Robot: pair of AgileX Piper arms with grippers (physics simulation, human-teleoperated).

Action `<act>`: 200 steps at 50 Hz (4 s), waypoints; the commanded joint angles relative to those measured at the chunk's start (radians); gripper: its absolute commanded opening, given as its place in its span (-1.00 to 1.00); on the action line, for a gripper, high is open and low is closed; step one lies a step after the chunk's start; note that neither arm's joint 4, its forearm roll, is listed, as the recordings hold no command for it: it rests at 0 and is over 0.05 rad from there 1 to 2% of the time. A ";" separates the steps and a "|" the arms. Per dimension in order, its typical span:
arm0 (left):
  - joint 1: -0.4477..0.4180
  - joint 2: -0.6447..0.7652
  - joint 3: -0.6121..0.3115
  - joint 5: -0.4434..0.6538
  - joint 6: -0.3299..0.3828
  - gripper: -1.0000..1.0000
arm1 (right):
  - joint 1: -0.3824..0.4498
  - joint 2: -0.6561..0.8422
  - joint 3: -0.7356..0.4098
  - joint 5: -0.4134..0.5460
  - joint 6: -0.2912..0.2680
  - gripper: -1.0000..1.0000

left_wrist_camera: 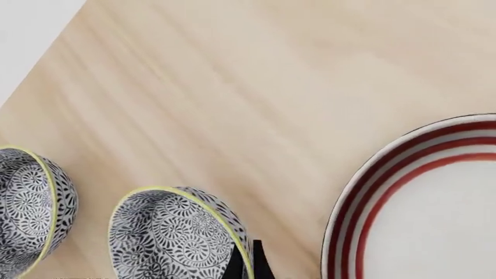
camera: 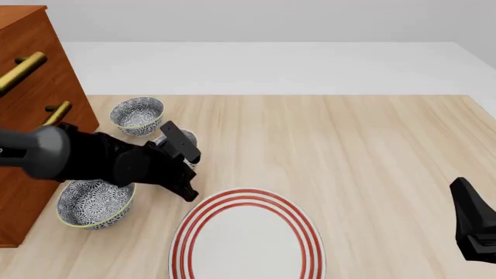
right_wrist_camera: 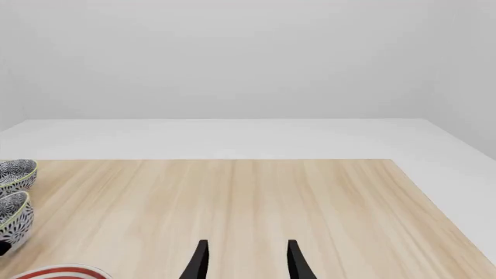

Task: Pick up the bowl and put it in the middle on the plate.

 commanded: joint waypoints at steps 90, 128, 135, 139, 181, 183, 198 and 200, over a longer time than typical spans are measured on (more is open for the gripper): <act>-0.611 -0.258 0.000 0.337 -0.061 -1.00 | 0.001 -0.005 -0.002 0.007 0.000 1.00; -0.688 -0.153 0.054 0.305 -0.074 -1.00 | 0.000 -0.005 -0.002 0.007 0.000 1.00; -0.694 -0.127 0.066 0.277 -0.076 -1.00 | 0.000 -0.005 -0.002 0.007 0.000 1.00; -0.695 -0.122 0.068 0.275 -0.077 -1.00 | 0.001 -0.005 -0.002 0.007 0.000 1.00; -0.720 -0.186 0.049 0.310 -0.081 1.00 | 0.001 -0.005 -0.002 0.007 -0.001 1.00; -0.713 -0.204 0.052 0.318 -0.069 1.00 | 0.001 -0.005 -0.002 0.007 0.000 1.00; -0.711 -0.290 0.036 0.381 -0.047 1.00 | 0.000 -0.005 -0.002 0.007 0.000 1.00; -0.713 -0.298 0.029 0.396 -0.047 1.00 | 0.000 -0.005 -0.002 0.007 0.000 1.00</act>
